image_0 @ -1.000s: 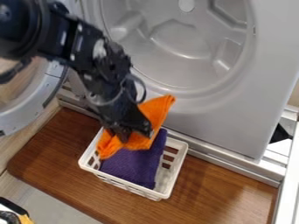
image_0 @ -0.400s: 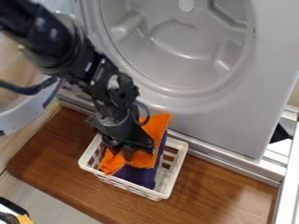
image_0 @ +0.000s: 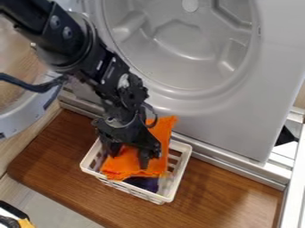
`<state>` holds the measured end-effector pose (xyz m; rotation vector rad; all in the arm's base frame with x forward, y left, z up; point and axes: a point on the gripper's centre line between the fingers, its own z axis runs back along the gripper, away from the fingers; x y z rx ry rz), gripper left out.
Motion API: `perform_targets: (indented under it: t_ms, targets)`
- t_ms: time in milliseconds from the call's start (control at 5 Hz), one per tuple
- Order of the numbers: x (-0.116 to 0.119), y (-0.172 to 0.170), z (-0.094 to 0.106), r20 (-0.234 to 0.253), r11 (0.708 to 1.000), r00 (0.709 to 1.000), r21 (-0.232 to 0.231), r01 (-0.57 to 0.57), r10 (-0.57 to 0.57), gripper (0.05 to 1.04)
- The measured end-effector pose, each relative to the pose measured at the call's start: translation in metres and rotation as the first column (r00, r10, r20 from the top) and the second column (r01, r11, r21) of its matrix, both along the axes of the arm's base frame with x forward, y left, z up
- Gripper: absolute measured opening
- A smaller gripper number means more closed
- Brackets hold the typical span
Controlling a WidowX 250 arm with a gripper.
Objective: Take the orange cloth from the washing machine and put it in the white basket
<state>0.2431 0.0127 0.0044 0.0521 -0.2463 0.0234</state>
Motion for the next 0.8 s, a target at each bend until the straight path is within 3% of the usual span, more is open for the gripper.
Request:
perform_targets:
  t_ms: [200,400,600,800]
  targets:
    - [-0.002,0.0,0.005,-0.013,1.0,1.0,0.001,-0.013,0.013,1.004]
    - [0.0,-0.004,0.026,0.0,0.999,1.0,-0.032,-0.008,0.008,0.999]
    - [0.0,-0.005,0.061,-0.018,0.998,1.0,-0.066,-0.024,0.022,0.999]
    - [-0.004,-0.003,0.088,-0.057,0.997,0.997,-0.054,-0.049,0.045,0.999]
